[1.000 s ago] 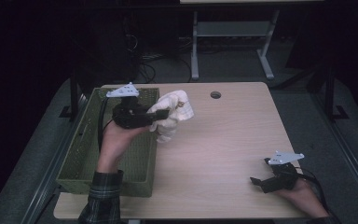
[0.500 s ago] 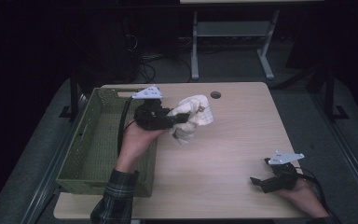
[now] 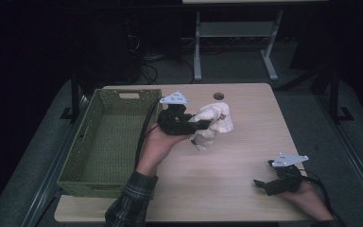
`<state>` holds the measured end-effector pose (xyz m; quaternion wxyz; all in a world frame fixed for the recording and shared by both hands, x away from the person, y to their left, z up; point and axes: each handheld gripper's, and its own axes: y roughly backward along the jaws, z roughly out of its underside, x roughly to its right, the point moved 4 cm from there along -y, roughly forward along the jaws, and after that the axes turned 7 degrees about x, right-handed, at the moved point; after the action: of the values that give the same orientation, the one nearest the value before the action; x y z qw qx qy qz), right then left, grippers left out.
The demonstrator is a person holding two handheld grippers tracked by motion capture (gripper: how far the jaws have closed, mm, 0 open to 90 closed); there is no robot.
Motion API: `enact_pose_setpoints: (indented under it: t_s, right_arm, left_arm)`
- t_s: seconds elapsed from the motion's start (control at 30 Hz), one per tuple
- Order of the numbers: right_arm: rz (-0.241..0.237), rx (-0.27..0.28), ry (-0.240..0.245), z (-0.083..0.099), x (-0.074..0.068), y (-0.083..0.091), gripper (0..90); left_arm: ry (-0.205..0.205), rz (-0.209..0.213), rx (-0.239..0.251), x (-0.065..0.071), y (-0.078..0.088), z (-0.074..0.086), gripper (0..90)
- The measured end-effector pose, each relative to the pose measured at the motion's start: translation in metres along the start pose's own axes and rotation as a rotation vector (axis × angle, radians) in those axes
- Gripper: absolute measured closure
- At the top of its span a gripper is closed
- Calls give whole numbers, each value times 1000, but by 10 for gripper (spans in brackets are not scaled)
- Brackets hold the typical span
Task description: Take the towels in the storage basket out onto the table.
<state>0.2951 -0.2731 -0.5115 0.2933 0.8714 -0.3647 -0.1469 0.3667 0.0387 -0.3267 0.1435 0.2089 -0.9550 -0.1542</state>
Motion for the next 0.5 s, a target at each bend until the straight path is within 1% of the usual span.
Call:
enact_pose_setpoints:
  t_s: [0.2,0.37,0.5]
  right_arm:
    - [0,1,-1,0,0,0,20]
    - [1,3,2,0,0,0,20]
    - [1,3,2,0,0,0,20]
  left_arm:
    - [-8,-7,-33,6,-22,9,667]
    - [-2,-13,-38,9,-34,15,666]
    - [-3,-18,-53,11,-47,24,665]
